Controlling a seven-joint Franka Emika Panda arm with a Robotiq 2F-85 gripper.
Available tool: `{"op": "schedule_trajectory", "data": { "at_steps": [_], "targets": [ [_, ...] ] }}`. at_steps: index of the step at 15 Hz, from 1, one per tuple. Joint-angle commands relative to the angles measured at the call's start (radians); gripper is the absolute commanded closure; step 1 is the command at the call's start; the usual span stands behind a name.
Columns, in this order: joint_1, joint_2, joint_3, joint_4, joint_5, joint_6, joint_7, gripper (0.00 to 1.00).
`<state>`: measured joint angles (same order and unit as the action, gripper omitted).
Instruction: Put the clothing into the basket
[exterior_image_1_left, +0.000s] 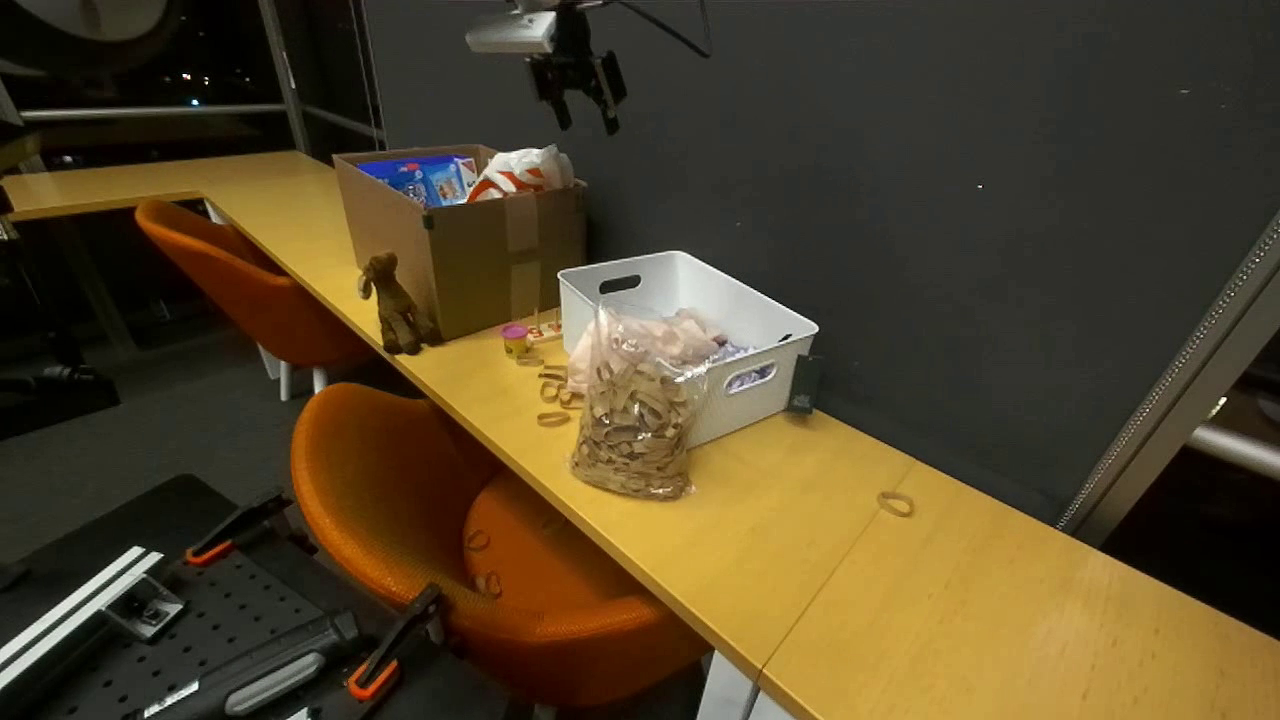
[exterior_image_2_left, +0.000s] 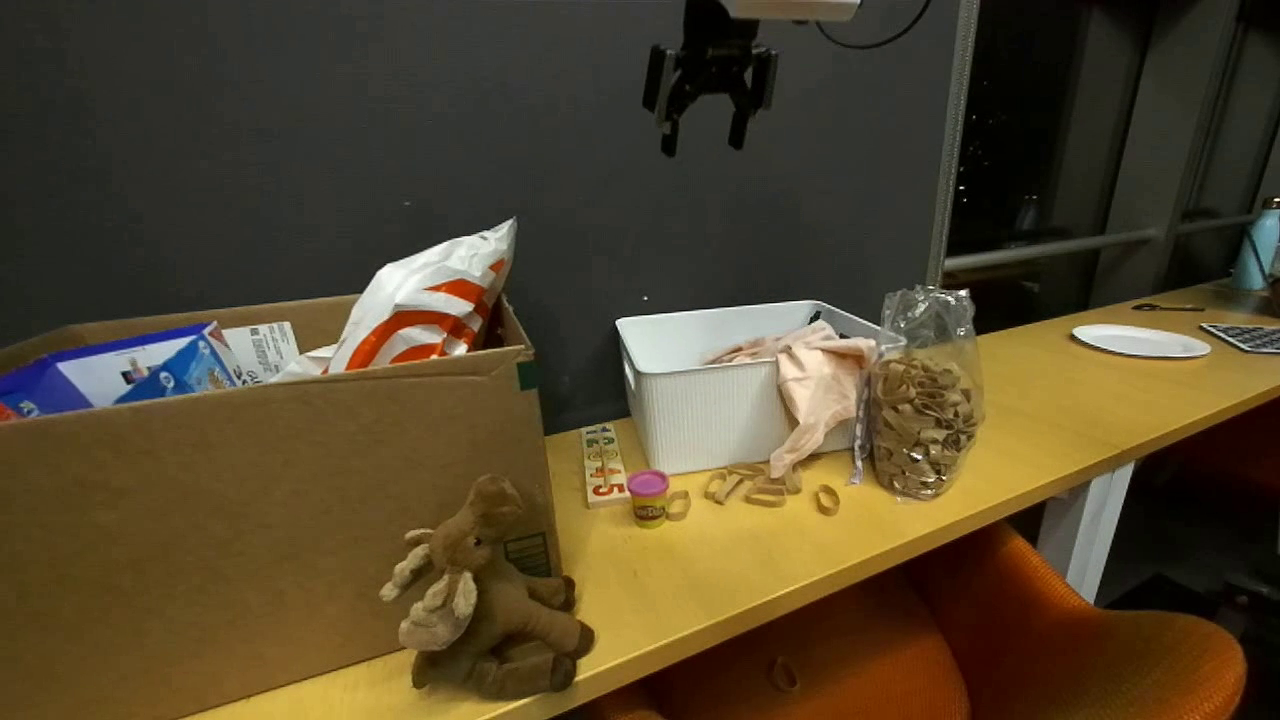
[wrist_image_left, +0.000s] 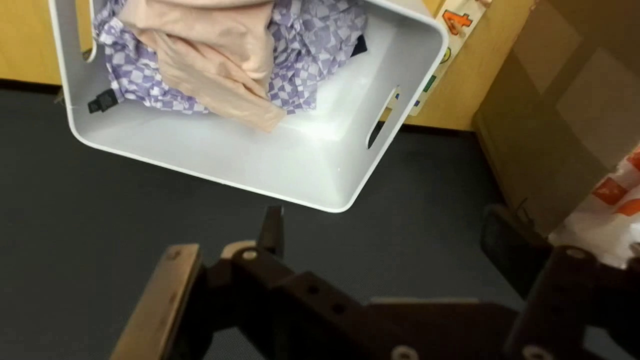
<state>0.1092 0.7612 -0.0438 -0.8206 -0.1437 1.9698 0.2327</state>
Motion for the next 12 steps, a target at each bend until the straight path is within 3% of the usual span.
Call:
{"op": "schedule_trajectory", "data": {
  "at_steps": [1, 8, 12],
  "targets": [
    [0.022, -0.210, -0.007, -0.237, 0.000, -0.067, 0.076, 0.00],
    [-0.037, -0.452, 0.026, -0.583, 0.183, -0.090, 0.072, 0.00],
    [-0.075, -0.528, 0.020, -0.803, 0.277, -0.015, 0.047, 0.00]
  ]
}}
